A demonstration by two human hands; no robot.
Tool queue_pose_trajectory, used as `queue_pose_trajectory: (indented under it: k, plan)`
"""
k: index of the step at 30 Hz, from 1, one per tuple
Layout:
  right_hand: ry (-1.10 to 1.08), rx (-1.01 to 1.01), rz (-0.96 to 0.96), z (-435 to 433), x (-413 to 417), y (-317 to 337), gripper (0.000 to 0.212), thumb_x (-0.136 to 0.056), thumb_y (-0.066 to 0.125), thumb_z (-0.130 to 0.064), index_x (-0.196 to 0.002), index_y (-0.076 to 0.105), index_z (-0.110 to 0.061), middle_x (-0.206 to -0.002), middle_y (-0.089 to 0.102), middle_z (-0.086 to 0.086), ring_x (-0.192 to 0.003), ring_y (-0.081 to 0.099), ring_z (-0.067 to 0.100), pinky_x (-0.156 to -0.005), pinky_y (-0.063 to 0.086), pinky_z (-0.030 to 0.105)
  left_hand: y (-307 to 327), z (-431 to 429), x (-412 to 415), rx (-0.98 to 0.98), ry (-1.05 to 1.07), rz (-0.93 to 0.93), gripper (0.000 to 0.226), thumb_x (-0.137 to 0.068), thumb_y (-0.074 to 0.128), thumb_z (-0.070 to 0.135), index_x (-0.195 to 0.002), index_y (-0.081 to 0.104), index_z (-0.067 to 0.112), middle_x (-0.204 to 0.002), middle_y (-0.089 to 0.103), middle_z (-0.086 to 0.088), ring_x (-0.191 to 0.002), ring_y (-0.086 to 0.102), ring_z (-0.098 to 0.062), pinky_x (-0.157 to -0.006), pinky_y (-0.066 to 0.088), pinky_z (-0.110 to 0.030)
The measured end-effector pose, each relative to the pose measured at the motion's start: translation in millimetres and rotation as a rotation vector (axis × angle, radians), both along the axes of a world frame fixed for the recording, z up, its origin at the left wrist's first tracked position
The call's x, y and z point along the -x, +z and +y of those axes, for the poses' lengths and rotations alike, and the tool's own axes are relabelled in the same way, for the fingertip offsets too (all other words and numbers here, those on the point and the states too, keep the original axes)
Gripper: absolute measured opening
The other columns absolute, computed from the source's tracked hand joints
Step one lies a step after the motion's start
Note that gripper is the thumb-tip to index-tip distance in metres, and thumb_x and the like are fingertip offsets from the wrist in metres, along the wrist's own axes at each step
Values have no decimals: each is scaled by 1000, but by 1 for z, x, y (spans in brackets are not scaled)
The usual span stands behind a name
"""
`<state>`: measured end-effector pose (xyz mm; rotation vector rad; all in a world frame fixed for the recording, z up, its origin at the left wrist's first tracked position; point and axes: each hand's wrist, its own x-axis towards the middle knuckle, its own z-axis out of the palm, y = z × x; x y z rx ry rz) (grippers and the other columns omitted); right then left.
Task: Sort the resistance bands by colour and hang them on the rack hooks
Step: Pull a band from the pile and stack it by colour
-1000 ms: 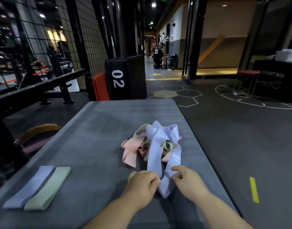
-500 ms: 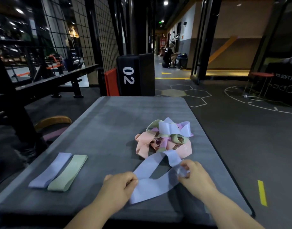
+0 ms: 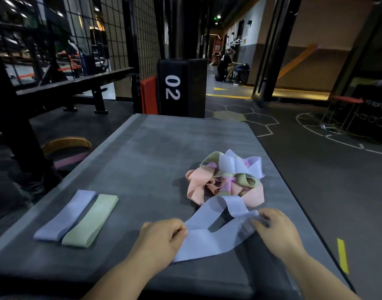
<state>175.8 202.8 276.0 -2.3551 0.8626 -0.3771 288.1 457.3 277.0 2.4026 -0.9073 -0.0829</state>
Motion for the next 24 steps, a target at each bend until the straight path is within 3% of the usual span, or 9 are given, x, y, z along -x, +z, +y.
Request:
queue_pose_trajectory:
  k: [4,8,16,21,24]
  plan:
    - [-85,-337,-213,-3,-4,6,8,-93,60,-21,-86,61,-25,-89,68,-6,-87,63,19,-79,51,37,5,7,-11,25,99,48,24,-95,47,34,-71,48,30,-65,56,14,-65,47,-8,-65,35,-13]
    - [-78,-585,-347,-1,-5,16,8,-95,56,-10,-96,64,-10,-85,69,7,-75,65,22,-68,51,31,10,15,-22,70,135,129,22,-93,52,36,-71,53,33,-68,57,12,-71,52,-9,-67,42,-23]
    - [-60,-598,-334,0,-2,19,9,-94,55,-7,-91,64,-7,-71,61,7,-57,50,20,-59,43,29,8,25,-27,118,206,134,27,-88,59,45,-67,58,28,-55,52,25,-57,48,-7,-59,39,-25]
    - [-74,-569,-305,-4,3,15,12,-93,56,-6,-85,65,-6,-67,59,8,-56,47,19,-60,43,30,9,28,-23,81,232,142,33,-85,60,50,-62,54,27,-49,53,20,-62,59,-10,-59,42,-25]
    - [-85,-554,-302,-9,5,13,11,-93,57,-8,-84,64,-8,-68,58,7,-56,48,19,-58,40,29,10,27,-23,81,240,112,35,-84,61,51,-60,53,26,-49,56,20,-56,52,-6,-56,40,-24]
